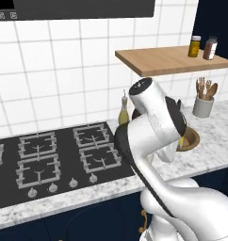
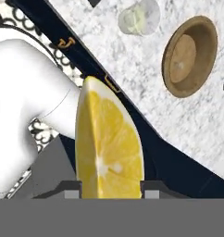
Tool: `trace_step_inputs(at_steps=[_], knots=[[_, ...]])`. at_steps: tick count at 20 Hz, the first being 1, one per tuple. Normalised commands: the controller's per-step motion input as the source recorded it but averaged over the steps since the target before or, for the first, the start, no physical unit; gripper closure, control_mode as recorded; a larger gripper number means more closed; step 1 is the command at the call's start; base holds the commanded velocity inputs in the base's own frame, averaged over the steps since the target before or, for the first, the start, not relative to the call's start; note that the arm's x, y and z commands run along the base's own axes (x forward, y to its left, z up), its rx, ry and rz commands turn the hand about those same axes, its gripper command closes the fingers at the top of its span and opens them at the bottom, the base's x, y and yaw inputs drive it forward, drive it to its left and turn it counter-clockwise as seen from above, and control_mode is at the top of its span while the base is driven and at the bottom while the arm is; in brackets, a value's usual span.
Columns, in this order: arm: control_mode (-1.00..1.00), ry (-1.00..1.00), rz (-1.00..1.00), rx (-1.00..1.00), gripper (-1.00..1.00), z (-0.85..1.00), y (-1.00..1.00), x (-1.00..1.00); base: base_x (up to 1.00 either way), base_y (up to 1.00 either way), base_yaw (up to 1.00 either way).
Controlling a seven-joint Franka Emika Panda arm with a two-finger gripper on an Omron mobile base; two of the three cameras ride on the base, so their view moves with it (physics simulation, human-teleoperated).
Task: Grab a lemon wedge from the fridge and one ice cube from the ice bowl, and put them in the glass of lemonade.
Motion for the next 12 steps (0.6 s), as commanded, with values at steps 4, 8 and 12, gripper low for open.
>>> trace_step_inputs(at_steps=[4,8,12], knots=[[-1.00,0.31,0.28,-0.37,1.00,-0.49,-0.30,0.35,0.00,0.00,0.00],[-1.00,0.40,0.31,-0.20,1.00,-0.15,-0.21,0.48,0.00,0.00,0.00],[-1.00,0.44,0.31,-0.17,1.00,-0.12,-0.02,0.54,0.00,0.00,0.00]])
